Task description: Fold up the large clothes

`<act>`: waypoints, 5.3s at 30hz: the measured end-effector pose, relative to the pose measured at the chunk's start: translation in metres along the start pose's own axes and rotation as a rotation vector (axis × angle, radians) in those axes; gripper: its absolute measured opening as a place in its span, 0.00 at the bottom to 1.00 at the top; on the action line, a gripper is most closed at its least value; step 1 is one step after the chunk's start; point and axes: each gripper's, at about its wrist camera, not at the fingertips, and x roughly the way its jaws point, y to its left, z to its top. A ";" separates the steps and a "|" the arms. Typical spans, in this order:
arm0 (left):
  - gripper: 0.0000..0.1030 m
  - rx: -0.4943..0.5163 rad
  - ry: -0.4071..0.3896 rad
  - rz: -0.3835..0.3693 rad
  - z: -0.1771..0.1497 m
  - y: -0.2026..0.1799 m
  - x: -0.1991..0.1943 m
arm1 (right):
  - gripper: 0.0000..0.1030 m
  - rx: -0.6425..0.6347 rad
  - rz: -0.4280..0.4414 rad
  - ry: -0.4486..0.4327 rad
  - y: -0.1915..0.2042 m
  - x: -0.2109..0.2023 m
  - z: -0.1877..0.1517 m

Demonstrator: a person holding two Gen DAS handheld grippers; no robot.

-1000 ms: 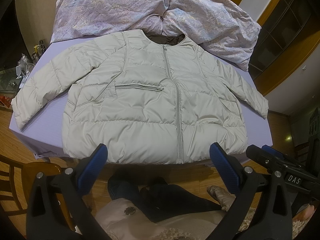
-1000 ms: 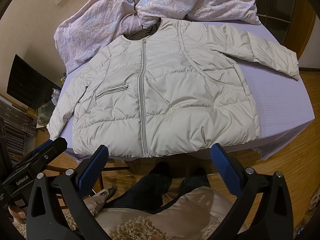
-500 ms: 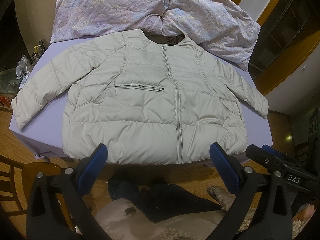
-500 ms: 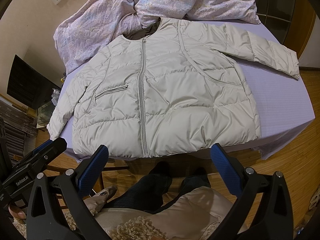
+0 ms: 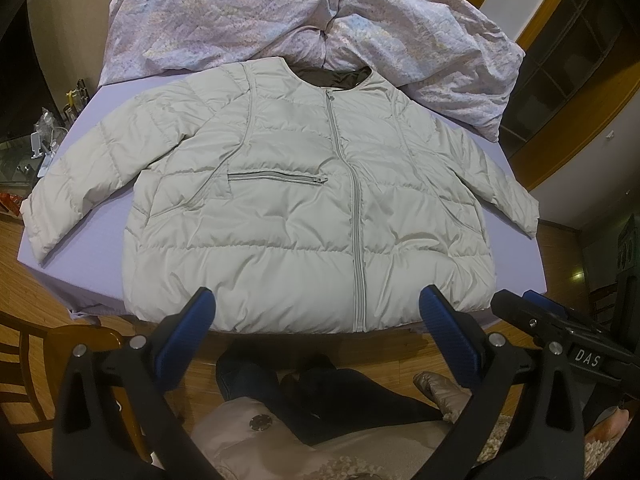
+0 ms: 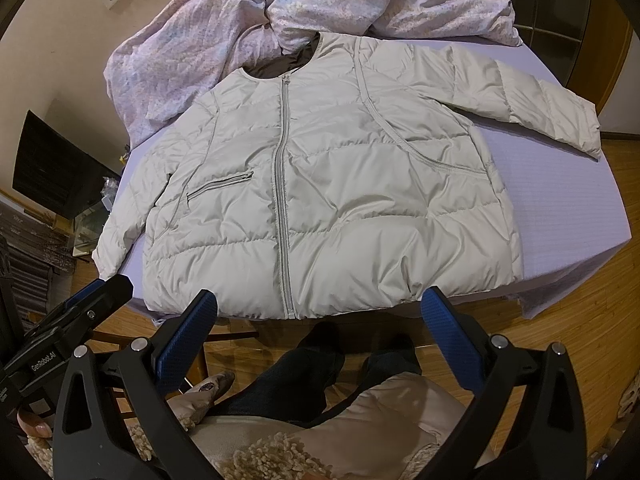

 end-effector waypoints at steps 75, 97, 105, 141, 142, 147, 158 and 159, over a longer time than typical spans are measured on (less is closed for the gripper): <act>0.98 -0.319 -0.063 0.196 0.097 0.147 0.059 | 0.05 -0.041 0.221 -0.307 -0.006 0.135 0.260; 0.98 -0.513 -0.027 0.125 0.090 0.235 0.077 | 0.42 -0.443 0.023 -0.172 0.106 0.211 0.166; 0.98 -0.577 -0.011 0.113 0.085 0.263 0.088 | 0.32 -0.217 -0.061 0.021 0.083 0.276 0.198; 0.08 -1.356 -0.258 0.167 0.000 0.431 0.078 | 0.32 -0.220 -0.123 0.128 0.105 0.313 0.208; 0.07 -1.340 -0.263 0.173 0.002 0.430 0.076 | 0.32 -0.220 -0.122 0.127 0.105 0.313 0.207; 0.04 -1.198 -0.333 0.194 0.034 0.426 0.055 | 0.32 -0.216 -0.123 0.119 0.105 0.311 0.205; 0.03 -0.690 -0.555 0.045 0.168 0.335 -0.007 | 0.33 -0.201 -0.100 0.116 0.105 0.305 0.204; 0.03 -0.648 -0.564 0.014 0.178 0.321 -0.009 | 0.33 -0.195 -0.087 0.121 0.103 0.303 0.204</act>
